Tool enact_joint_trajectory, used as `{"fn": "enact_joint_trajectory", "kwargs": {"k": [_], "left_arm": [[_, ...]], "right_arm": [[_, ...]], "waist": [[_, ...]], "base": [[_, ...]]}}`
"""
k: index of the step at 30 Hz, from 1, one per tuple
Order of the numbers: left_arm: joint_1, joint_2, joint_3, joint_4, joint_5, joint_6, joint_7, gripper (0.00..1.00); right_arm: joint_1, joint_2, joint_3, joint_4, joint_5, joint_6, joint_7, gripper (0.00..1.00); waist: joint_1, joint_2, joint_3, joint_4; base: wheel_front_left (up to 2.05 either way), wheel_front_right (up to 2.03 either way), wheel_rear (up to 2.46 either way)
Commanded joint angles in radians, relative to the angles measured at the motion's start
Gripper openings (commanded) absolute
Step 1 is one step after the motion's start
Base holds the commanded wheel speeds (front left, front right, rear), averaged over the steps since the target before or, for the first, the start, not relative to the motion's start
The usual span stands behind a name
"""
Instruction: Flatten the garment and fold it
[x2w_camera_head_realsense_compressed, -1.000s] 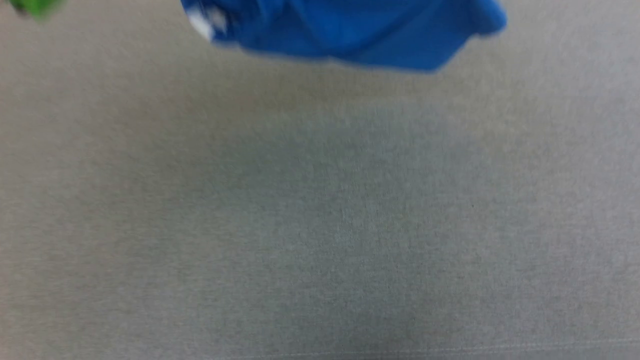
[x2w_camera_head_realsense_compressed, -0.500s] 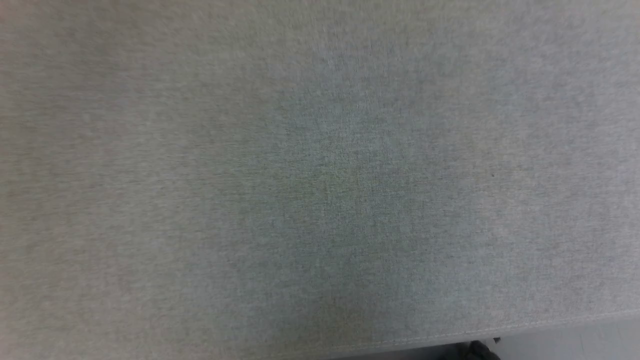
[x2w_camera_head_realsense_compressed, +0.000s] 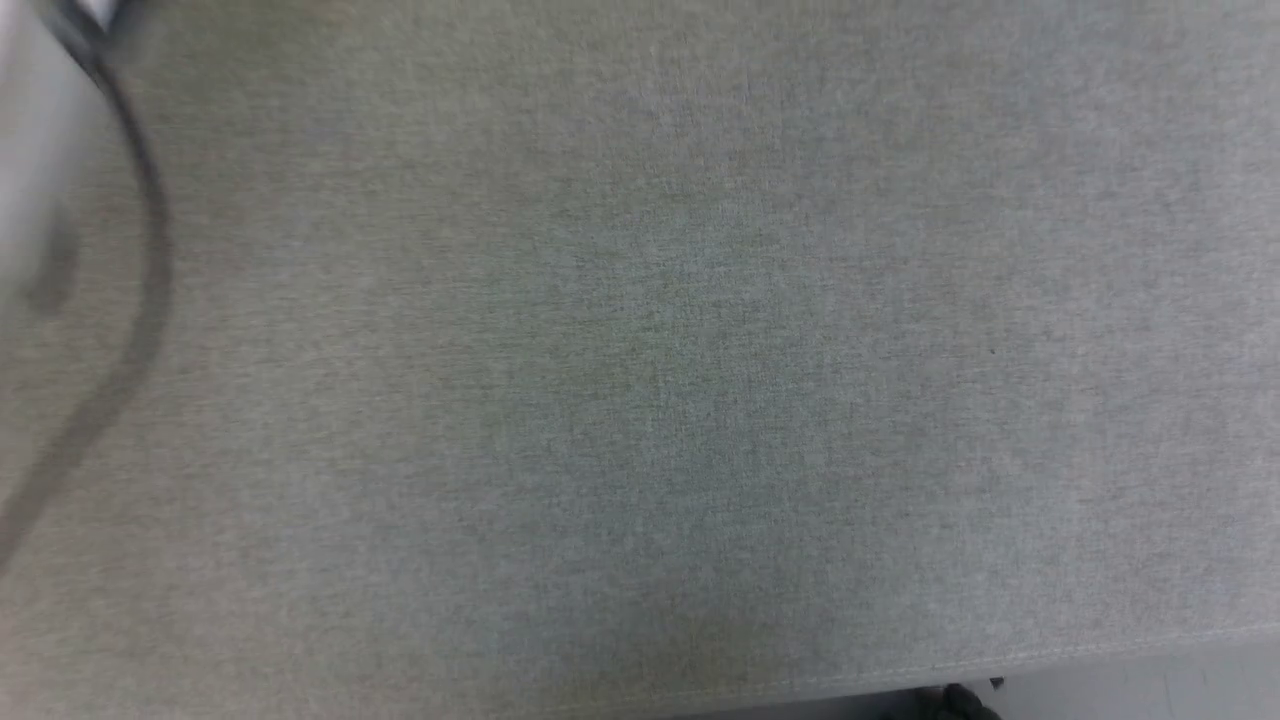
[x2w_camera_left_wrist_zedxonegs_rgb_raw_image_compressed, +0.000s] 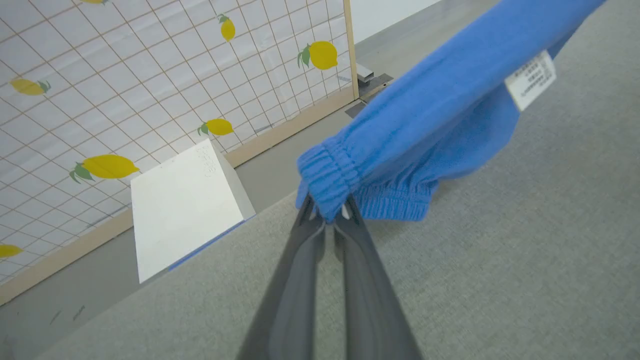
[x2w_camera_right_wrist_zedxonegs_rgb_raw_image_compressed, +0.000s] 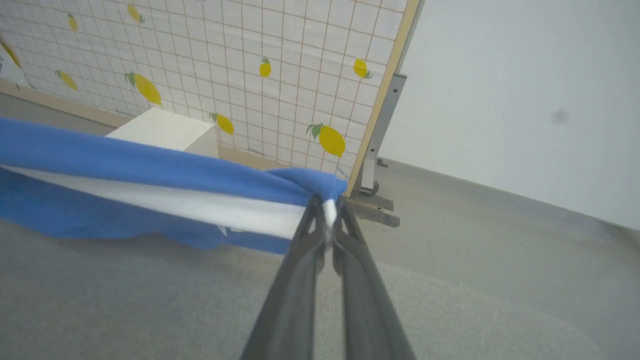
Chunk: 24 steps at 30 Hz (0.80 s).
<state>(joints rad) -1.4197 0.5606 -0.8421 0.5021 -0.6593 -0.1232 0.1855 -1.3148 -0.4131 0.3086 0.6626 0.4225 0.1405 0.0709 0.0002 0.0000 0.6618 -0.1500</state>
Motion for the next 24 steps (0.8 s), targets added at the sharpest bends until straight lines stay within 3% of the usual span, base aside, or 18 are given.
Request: {"fn": "enact_joint_trajectory", "kwargs": {"k": [1,11,24], "left_arm": [[0.064,-0.001,-0.007,-0.002,-0.011,0.019,-0.019,0.0],[0.432,-0.026,-0.08,-0.068,-0.055,0.097,-0.113,0.0],[0.804,-0.006,-0.177,-0.213,-0.1,0.186,-0.154,0.0]], "right_arm": [[0.055,-0.021,0.022,0.0,0.009,-0.01,0.006,0.0],[0.414,-0.113,0.16,-0.051,0.13,-0.01,0.142,0.0],[0.809,-0.23,0.157,-0.182,0.257,-0.01,0.276,0.0]], "waist": [[-0.0002,0.0,-0.06,0.021],[-0.0002,0.0,-0.229,0.026],[-0.0002,0.0,-0.439,0.059]], "base": [[0.0,0.0,0.0],[0.0,0.0,0.0],[0.0,0.0,0.0]]}}
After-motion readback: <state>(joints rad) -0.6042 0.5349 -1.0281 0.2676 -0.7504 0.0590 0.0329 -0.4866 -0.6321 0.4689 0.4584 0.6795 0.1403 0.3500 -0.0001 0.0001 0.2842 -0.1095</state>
